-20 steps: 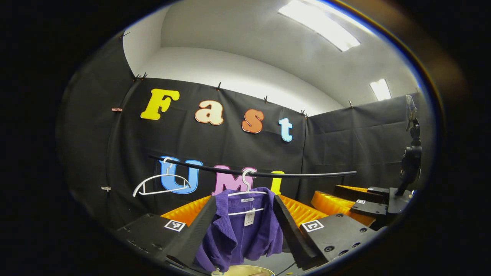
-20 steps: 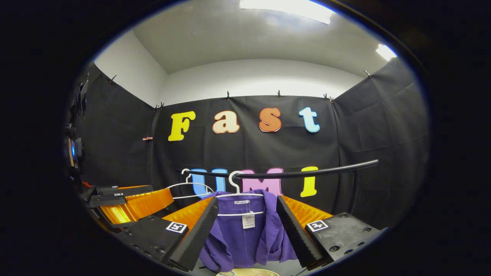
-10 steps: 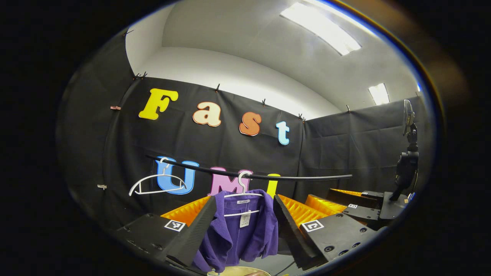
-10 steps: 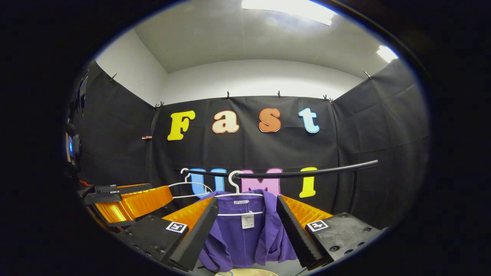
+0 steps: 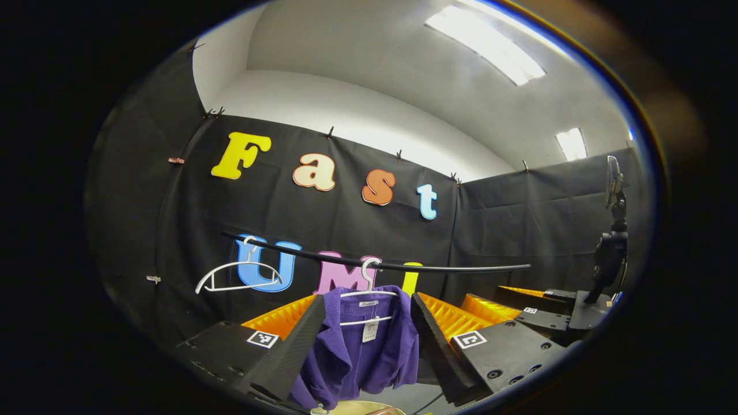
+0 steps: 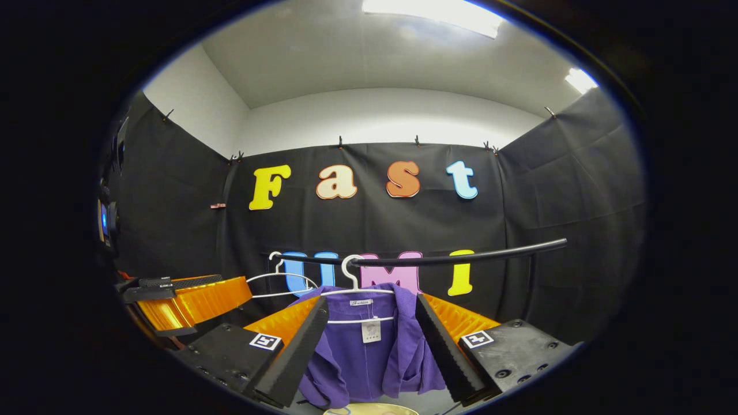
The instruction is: Grasp the clothes on the hanger with both hands and then place them into the laundry hamper below.
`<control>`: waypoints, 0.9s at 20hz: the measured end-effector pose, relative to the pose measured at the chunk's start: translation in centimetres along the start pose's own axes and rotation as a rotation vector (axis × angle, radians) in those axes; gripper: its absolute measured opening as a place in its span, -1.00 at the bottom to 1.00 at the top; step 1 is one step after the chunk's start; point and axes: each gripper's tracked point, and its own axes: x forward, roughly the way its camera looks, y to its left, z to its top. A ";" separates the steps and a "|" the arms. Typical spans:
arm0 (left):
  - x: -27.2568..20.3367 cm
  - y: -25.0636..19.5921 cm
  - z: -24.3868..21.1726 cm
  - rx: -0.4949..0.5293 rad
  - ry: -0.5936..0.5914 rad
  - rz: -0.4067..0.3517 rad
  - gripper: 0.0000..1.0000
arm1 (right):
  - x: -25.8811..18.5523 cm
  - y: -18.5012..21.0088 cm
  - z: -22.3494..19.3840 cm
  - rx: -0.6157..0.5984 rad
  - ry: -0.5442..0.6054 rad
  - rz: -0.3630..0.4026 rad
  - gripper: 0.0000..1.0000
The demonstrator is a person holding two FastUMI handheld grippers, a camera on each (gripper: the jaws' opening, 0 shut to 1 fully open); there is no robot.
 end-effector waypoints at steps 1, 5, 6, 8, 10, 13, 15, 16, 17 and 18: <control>0.0 0.2 -0.1 -0.001 0.003 -0.001 0.96 | 0.0 0.1 -0.2 -0.004 0.002 -0.003 0.99; -0.3 0.9 0.1 -0.014 0.002 -0.015 0.88 | 0.0 1.1 -0.1 -0.005 0.001 -0.011 0.94; -0.4 1.2 0.2 -0.018 0.000 -0.019 0.88 | 0.0 1.3 -0.2 -0.009 0.003 -0.014 0.94; -0.6 1.7 0.6 -0.022 -0.007 -0.026 0.87 | -0.2 1.8 -0.1 -0.024 0.002 -0.022 0.94; -0.8 2.2 0.6 -0.027 -0.013 -0.035 0.88 | -0.5 2.1 0.2 -0.033 -0.010 -0.041 0.94; -1.1 3.0 0.4 -0.033 -0.007 -0.058 0.88 | -0.9 2.5 0.1 -0.037 -0.017 -0.074 0.94; -1.2 3.6 0.0 -0.041 0.004 -0.075 0.88 | -1.2 2.8 -0.2 -0.043 -0.014 -0.098 0.94; -1.3 3.9 -0.2 -0.046 0.013 -0.085 0.87 | -1.3 3.0 -0.4 -0.044 -0.011 -0.110 0.94; -1.4 4.2 -0.6 -0.052 0.023 -0.095 0.88 | -1.5 3.0 -0.8 -0.044 -0.007 -0.124 0.94; -1.4 4.4 -1.1 -0.057 0.035 -0.104 0.88 | -1.5 3.1 -1.1 -0.042 -0.003 -0.139 0.94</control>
